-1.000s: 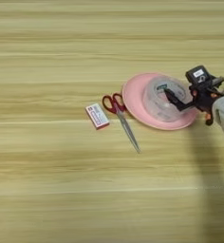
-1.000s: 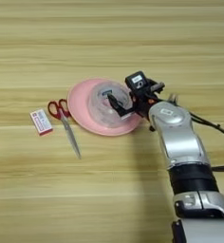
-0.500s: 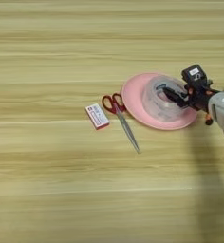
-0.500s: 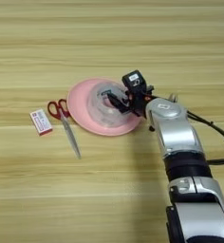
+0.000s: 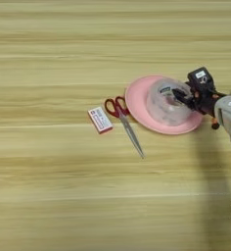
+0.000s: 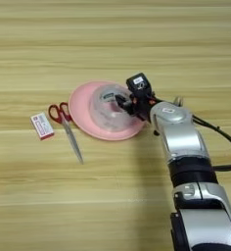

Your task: Move the objects on the table

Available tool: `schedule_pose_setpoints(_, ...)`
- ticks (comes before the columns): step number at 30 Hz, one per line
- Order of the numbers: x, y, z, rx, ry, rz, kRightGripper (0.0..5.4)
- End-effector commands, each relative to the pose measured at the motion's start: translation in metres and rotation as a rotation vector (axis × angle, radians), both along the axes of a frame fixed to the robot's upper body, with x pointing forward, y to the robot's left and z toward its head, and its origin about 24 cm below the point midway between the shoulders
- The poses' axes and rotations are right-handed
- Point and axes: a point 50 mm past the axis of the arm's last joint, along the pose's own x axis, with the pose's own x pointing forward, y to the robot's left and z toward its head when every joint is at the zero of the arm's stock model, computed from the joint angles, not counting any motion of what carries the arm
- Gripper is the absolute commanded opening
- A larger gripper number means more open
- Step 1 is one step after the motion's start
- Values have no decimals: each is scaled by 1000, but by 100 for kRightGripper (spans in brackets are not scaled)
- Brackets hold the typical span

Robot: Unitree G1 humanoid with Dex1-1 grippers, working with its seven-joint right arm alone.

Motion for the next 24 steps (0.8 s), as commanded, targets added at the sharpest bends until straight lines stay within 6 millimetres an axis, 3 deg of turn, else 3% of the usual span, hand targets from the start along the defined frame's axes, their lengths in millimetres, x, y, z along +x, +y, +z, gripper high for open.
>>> schedule_pose_setpoints(1, 7, 4, 17, 1, -61, 14, 178)
schedule_pose_setpoints(4, 6, 4, 17, 3, -60, 16, 157)
schedule_pose_setpoints(16, 5, 5, 16, 11, -57, 16, 154)
schedule_pose_setpoints(24, 6, 4, 34, 34, -124, 4, 154)
